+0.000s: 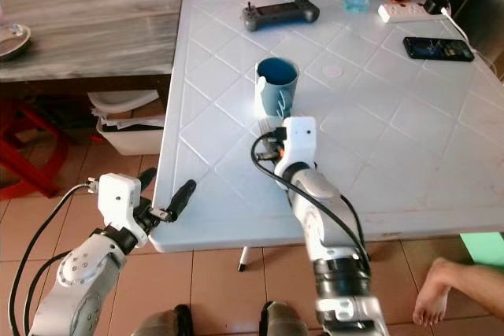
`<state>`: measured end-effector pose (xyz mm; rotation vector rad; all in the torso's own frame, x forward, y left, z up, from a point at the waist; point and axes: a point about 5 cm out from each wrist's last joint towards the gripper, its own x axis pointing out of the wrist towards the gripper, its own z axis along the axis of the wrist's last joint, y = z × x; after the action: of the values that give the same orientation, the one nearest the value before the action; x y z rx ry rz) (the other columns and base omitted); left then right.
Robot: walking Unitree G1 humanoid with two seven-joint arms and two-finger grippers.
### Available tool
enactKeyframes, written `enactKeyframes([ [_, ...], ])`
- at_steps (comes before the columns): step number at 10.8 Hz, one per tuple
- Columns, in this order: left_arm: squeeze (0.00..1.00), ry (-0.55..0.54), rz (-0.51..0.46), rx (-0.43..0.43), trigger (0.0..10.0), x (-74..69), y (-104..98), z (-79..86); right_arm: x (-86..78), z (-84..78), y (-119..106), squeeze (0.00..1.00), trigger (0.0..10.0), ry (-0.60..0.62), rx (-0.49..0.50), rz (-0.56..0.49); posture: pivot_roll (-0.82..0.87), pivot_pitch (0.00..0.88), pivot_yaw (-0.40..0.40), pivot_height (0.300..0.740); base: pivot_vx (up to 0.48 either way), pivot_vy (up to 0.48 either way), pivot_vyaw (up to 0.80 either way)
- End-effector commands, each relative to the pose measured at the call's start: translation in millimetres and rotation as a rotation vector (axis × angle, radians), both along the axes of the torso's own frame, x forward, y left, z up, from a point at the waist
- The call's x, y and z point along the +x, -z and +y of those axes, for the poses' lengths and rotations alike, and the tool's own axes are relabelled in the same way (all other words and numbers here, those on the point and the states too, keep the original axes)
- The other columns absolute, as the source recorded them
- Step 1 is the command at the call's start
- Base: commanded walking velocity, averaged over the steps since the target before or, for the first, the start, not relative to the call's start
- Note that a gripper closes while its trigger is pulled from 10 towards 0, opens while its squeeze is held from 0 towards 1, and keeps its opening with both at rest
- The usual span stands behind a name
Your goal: Setting the table
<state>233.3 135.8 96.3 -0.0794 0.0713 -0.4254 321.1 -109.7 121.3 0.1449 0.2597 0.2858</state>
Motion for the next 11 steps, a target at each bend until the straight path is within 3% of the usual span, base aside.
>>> enactKeyframes([
  [1,0.0,-0.01,-0.004,0.014,10.0,0.1,0,0.8,-10.4,5.4,34,0.0,0.0,-0.019,0.006,0.154,-0.01,0.186,0.042,0.74,0.0,0.0,0.0],
  [2,0.0,-0.013,-0.005,0.013,10.0,0.4,0,0.8,-10.2,8.7,26,0.0,3.1,-0.052,0.023,0.097,-0.01,0.186,0.041,0.74,0.0,0.0,0.0],
  [3,0.0,-0.016,-0.006,0.012,10.0,0.6,0,0.9,-12.3,7.4,24,1.0,10.0,-0.068,0.013,0.082,-0.01,0.187,0.041,0.74,0.0,0.0,0.0],
  [6,0.0,-0.017,-0.005,0.009,10.0,0.4,0,1.3,-22.8,-0.8,8,1.0,10.0,-0.096,-0.044,-0.015,-0.02,0.187,0.041,0.74,0.0,0.0,0.0],
  [8,0.0,-0.015,-0.003,0.009,10.0,0.3,0,1.8,-38.4,-6.8,-6,1.0,10.0,-0.112,-0.034,-0.086,-0.02,0.187,0.046,0.74,0.0,0.0,0.0],
  [11,0.0,-0.009,-0.002,0.012,10.0,1.1,0,2.5,-48.8,-18.3,-18,1.0,10.0,-0.062,-0.046,-0.165,-0.02,0.186,0.049,0.74,0.0,0.0,0.0],
])
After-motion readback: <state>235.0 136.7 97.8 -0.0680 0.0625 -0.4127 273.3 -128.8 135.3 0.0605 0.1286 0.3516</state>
